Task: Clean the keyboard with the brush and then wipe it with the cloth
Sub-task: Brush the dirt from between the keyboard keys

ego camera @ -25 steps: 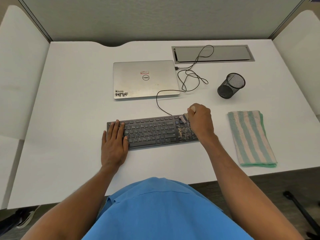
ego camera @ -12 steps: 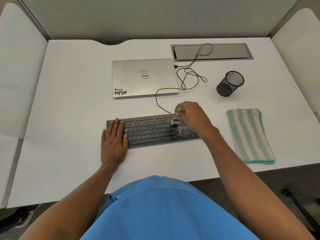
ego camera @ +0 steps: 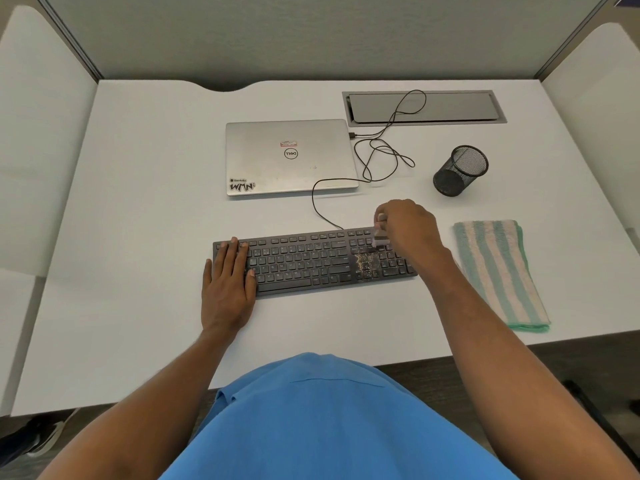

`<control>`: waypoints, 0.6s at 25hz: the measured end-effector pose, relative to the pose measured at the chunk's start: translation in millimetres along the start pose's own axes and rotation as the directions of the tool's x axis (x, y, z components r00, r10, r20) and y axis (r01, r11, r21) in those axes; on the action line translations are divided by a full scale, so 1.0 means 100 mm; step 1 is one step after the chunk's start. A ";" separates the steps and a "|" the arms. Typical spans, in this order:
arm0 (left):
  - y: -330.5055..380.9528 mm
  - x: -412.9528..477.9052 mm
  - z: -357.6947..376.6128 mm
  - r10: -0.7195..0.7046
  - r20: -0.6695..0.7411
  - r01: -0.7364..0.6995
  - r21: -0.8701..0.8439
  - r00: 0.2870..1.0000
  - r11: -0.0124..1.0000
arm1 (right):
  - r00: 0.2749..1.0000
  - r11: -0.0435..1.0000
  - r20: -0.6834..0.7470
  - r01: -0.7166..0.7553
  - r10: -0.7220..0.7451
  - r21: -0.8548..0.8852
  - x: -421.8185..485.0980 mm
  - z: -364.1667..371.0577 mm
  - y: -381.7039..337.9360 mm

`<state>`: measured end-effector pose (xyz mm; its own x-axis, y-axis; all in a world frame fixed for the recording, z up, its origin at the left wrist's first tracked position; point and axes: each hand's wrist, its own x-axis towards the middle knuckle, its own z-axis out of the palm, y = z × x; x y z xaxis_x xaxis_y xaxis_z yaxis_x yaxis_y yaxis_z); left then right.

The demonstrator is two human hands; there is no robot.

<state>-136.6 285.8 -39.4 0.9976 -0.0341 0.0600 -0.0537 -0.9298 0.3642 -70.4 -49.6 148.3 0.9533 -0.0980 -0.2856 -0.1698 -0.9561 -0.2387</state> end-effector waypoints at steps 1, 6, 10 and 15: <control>0.00 0.00 0.00 0.000 -0.001 0.000 -0.001 1.000 1.000 | 1.000 1.000 -0.007 0.020 -0.020 0.014 0.01 0.01 -0.04; 0.01 0.00 0.00 -0.001 0.002 0.001 0.006 1.000 1.000 | 0.993 0.982 0.019 0.114 -0.118 0.147 0.00 0.15 -0.26; 0.00 0.01 0.00 0.001 0.005 -0.001 0.014 1.000 1.000 | 1.000 0.993 0.001 0.024 -0.025 0.112 0.01 0.11 -0.09; -0.01 0.00 0.00 0.001 0.000 -0.001 0.016 1.000 1.000 | 1.000 0.997 -0.015 -0.006 0.007 0.073 -0.04 -0.02 -0.01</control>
<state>-136.1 286.1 -39.9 0.9975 -0.0349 0.0607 -0.0540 -0.9353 0.3497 -73.5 -48.4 151.1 0.9557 -0.1092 -0.2732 -0.1934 -0.9328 -0.3039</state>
